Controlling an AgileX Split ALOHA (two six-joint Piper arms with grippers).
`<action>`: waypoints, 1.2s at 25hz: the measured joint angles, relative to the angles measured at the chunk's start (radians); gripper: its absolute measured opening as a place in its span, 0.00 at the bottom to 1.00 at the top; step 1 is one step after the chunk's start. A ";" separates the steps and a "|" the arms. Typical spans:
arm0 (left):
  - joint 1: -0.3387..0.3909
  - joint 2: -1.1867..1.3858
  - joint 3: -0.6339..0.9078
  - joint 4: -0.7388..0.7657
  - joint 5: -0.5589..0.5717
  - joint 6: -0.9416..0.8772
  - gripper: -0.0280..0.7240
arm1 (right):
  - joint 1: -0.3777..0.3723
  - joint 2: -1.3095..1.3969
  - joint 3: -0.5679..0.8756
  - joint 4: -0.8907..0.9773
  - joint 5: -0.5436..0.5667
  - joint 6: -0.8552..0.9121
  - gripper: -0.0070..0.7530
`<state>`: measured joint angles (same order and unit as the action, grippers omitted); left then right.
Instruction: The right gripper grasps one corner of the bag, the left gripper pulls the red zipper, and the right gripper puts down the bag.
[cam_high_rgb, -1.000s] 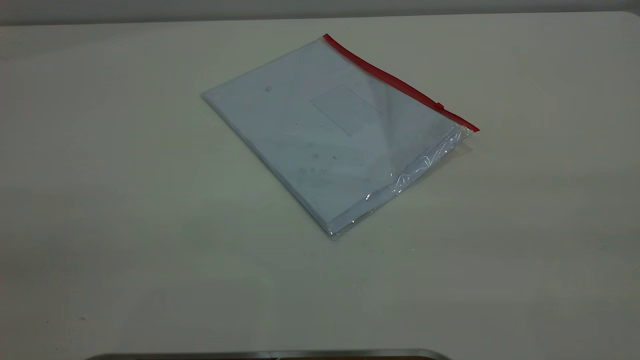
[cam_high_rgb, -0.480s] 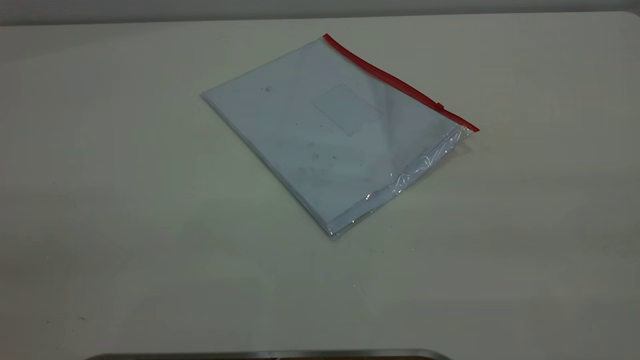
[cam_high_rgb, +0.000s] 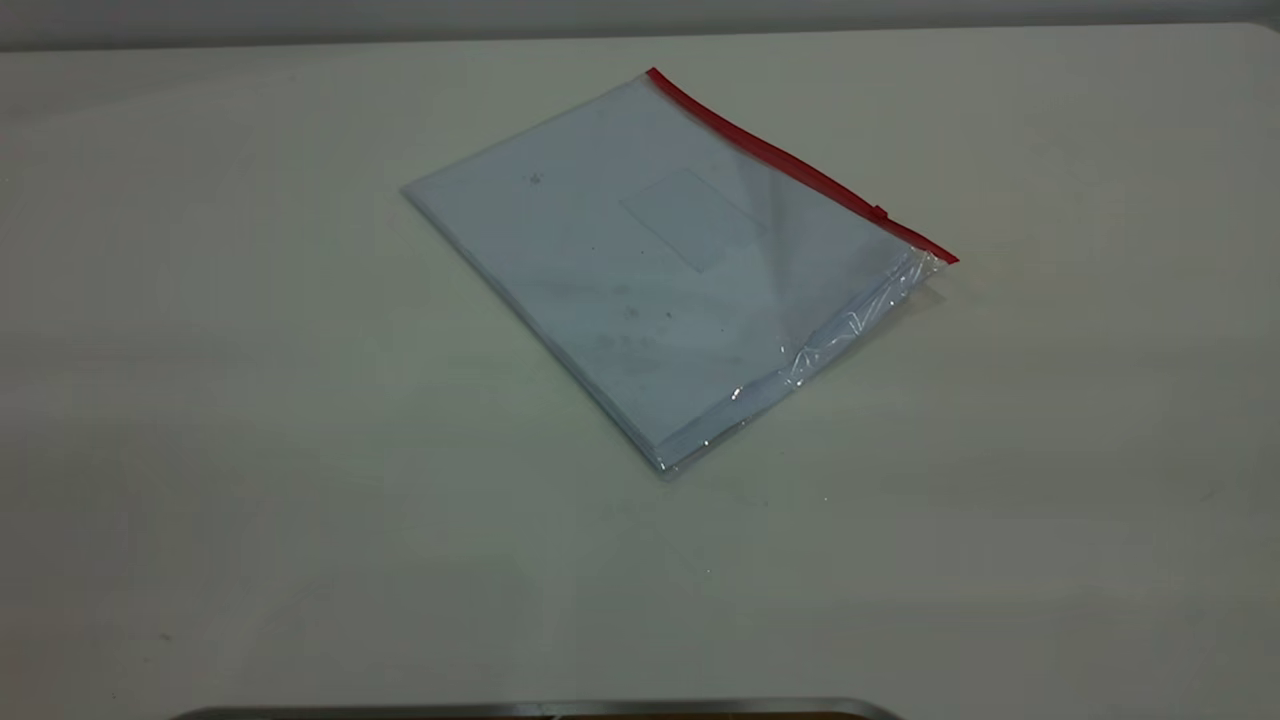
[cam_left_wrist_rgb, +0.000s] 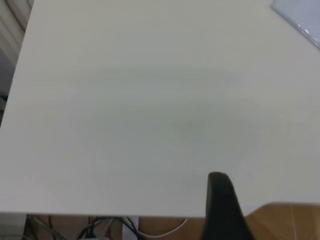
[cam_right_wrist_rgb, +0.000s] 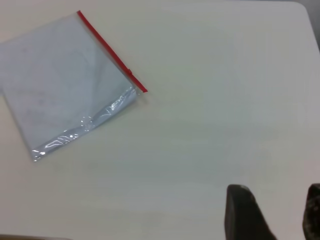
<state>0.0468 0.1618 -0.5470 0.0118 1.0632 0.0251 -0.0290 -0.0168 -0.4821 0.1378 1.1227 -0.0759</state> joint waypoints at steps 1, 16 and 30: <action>0.000 0.045 -0.025 0.000 -0.015 0.000 0.76 | 0.000 0.000 0.000 0.001 -0.001 0.000 0.44; 0.000 0.933 -0.444 -0.299 -0.294 0.111 0.76 | 0.000 0.389 -0.071 0.104 -0.349 -0.023 0.73; 0.000 1.532 -0.640 -0.867 -0.382 0.960 0.76 | 0.000 1.327 -0.139 0.245 -0.777 -0.101 0.74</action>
<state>0.0468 1.6937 -1.1871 -0.8551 0.6810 0.9855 -0.0290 1.3098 -0.6212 0.3830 0.3459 -0.1771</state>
